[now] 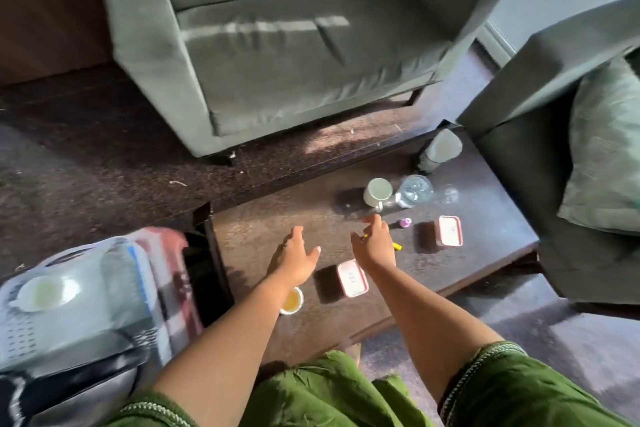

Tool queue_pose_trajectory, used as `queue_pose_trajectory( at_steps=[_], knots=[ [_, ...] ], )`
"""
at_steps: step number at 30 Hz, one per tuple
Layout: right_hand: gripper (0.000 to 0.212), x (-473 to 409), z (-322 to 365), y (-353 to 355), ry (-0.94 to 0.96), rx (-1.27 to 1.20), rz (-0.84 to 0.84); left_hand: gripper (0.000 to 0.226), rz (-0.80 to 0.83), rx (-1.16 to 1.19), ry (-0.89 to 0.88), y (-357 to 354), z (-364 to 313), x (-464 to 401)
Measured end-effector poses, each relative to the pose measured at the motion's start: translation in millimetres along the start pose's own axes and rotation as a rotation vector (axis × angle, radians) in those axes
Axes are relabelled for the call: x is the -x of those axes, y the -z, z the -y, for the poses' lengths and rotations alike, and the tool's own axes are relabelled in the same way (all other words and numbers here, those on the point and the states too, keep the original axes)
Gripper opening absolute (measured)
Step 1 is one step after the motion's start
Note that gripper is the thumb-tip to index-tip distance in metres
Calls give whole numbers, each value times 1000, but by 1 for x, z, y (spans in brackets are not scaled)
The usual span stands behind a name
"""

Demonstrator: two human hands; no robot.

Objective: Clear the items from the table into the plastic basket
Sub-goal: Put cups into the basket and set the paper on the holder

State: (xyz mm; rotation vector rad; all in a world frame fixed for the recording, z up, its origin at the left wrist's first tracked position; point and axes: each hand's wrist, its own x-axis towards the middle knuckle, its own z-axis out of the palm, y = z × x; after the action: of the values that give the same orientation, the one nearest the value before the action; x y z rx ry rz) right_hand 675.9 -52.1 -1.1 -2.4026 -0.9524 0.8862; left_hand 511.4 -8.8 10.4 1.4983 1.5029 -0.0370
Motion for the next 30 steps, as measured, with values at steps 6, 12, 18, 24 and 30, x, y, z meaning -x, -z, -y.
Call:
queue_pose_trajectory(
  at_steps=[6, 12, 18, 24, 30],
  knots=[
    [54, -74, -53, 47, 17, 146, 49, 58, 45, 134, -41, -75, -81, -43],
    [76, -153, -71, 55, 248, 439, 172, 60, 41, 90, -60, -110, -111, -95],
    [62, -203, -57, 31, 602, 776, 214, 60, -56, 72, -102, -120, -122, -140],
    [53, -220, -69, 11, 715, 1040, 227, 61, -64, 129, -55, -126, -113, -160],
    [49, -218, -55, 20, 581, 906, 273, 73, 19, 44, -22, -118, -85, -154]
  ],
)
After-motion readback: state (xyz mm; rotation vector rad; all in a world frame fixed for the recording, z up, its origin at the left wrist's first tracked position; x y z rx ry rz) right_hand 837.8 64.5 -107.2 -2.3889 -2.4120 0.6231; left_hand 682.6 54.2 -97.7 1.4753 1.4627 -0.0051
